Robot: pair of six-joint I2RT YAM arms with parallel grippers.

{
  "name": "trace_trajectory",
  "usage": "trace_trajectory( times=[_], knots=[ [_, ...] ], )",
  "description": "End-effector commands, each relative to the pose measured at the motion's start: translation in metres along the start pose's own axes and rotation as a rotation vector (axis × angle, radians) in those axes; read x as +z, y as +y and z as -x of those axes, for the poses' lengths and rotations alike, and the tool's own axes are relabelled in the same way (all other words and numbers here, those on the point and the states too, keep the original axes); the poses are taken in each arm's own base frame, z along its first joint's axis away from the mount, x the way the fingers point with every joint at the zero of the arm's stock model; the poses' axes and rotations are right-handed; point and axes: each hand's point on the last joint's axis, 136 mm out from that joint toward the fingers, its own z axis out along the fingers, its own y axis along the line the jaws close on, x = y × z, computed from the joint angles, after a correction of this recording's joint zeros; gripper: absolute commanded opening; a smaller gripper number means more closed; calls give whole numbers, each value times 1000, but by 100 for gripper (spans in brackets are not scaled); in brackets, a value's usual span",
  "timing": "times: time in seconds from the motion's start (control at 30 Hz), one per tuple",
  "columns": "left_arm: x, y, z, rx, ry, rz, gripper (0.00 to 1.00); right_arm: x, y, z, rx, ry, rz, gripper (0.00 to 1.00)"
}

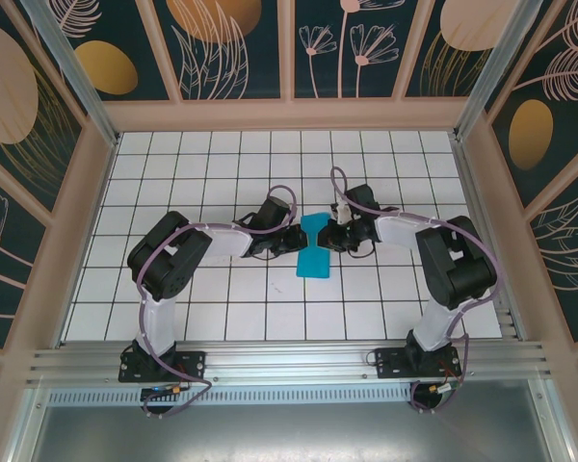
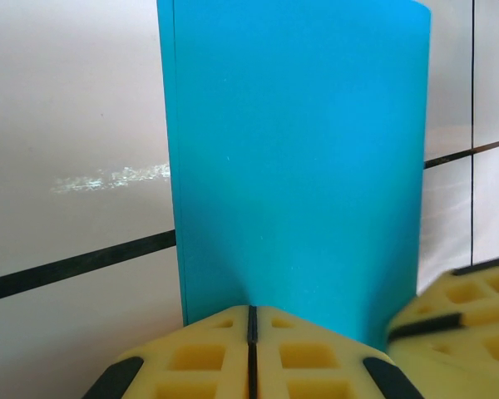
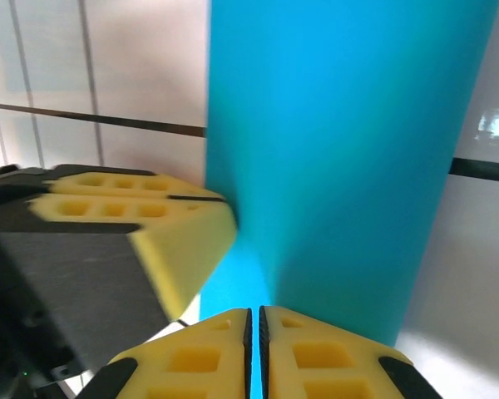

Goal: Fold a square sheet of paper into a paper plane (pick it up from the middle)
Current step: Fold the square sheet of paper in half at the center of the table.

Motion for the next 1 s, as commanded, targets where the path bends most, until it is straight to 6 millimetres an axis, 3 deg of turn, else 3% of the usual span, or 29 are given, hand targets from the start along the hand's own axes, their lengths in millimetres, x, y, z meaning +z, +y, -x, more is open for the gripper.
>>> trace_trajectory(
  times=[0.0, 0.23, 0.33, 0.6, 0.73, 0.97],
  knots=[
    [16, 55, -41, -33, 120, 172, 11, 6, -18, -5, 24, 6, -11, 16],
    [18, 58, -43, -30, 133, 183, 10, 14, -48, -17, 79, 29, -57, 18],
    [18, 60, -45, -29, 135, 187, 9, 13, -52, -18, 88, 31, -60, 19],
    [17, 56, -44, -25, 136, 174, 9, -20, 10, -7, -12, 0, 140, 19],
    [17, 55, -43, -22, 135, 170, 9, -20, 15, -23, -5, 25, 180, 16],
    [18, 55, -44, -19, 137, 169, 9, 5, -19, -51, 66, 94, 110, 15]
  ],
)
